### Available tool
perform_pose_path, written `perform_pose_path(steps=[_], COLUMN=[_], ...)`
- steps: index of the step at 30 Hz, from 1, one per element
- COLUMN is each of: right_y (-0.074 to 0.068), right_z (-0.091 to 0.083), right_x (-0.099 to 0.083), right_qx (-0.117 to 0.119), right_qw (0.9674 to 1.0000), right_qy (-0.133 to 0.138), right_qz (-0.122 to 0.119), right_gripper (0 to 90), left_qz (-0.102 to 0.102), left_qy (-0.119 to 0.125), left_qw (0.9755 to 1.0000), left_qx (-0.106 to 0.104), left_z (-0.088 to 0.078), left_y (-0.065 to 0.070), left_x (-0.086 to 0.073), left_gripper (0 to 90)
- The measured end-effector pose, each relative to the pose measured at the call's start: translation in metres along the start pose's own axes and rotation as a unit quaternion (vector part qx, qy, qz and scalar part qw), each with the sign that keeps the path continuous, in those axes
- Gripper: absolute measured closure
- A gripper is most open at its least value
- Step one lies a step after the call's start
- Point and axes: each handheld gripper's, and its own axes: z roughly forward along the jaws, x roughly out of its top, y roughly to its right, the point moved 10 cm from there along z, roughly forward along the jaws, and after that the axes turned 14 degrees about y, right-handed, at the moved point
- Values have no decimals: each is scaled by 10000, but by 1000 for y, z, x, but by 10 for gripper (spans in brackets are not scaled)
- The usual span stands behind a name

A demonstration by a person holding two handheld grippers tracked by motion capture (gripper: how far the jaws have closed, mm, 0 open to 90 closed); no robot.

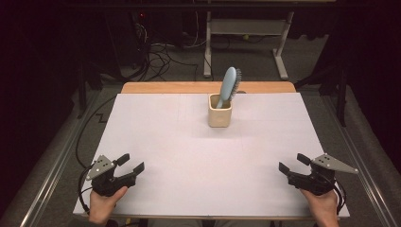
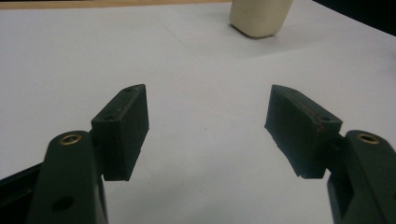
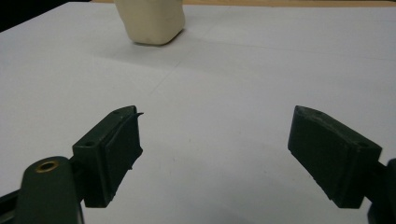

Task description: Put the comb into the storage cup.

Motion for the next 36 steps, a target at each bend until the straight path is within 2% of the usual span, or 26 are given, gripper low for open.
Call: perform_pose_path(steps=[27, 36], right_y=[-1, 1], right_z=[-1, -1], right_x=[-8, -10], right_qx=[36, 10], right_qw=[10000, 10000], right_qy=[-32, -67], right_qz=[5, 71], right_gripper=[176, 175], left_qz=[-10, -21], left_qy=[24, 15], left_qw=[10000, 10000], left_qx=[16, 13], left_z=[-1, -1], left_y=[0, 0], left_x=[1, 1], left_gripper=[311, 311])
